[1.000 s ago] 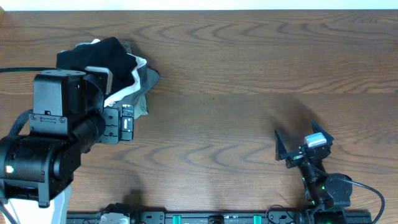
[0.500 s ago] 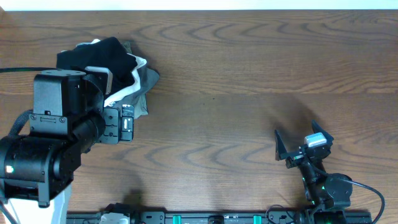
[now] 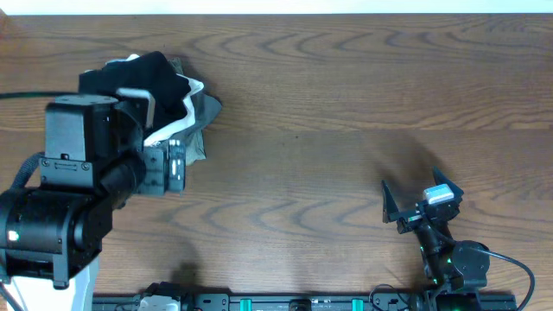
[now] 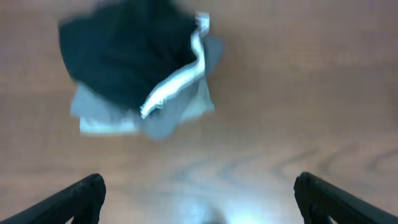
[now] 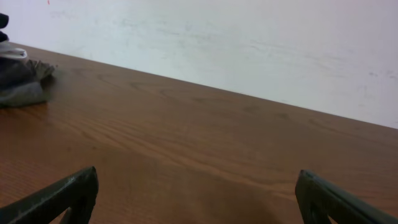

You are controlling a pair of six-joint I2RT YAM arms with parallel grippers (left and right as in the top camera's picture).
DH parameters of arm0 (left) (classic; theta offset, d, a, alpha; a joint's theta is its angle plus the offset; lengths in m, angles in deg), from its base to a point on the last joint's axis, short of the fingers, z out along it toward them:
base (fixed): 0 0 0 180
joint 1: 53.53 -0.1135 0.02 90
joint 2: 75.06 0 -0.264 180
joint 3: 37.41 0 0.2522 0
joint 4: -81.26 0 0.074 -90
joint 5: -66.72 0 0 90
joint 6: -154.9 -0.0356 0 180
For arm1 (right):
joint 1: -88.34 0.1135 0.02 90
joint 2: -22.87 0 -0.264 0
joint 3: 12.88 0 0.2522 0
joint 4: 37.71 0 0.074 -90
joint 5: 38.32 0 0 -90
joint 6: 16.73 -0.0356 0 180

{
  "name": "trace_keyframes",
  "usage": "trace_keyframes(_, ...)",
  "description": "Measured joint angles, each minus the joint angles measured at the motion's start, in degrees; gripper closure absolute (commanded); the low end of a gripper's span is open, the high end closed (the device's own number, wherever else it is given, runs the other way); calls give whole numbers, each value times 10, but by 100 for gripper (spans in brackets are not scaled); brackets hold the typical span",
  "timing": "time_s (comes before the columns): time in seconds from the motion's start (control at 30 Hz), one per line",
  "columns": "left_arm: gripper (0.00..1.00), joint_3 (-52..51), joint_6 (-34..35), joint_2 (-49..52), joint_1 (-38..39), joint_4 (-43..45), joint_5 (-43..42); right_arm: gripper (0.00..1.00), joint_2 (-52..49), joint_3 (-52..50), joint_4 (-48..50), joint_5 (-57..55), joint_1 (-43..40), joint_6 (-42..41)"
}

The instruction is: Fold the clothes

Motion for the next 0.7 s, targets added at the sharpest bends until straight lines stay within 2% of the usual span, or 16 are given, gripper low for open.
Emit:
trace_keyframes(0.17,2,-34,0,-23,-1,150,0,1,0,0,0,0,0,0)
trace_keyframes(0.3,2,-90,0,-65,-3,224,0,1,0,0,0,0,0,0)
trace_keyframes(0.7,2,-396,0,-245,-63,513,-20,1,0,0,0,0,0,0)
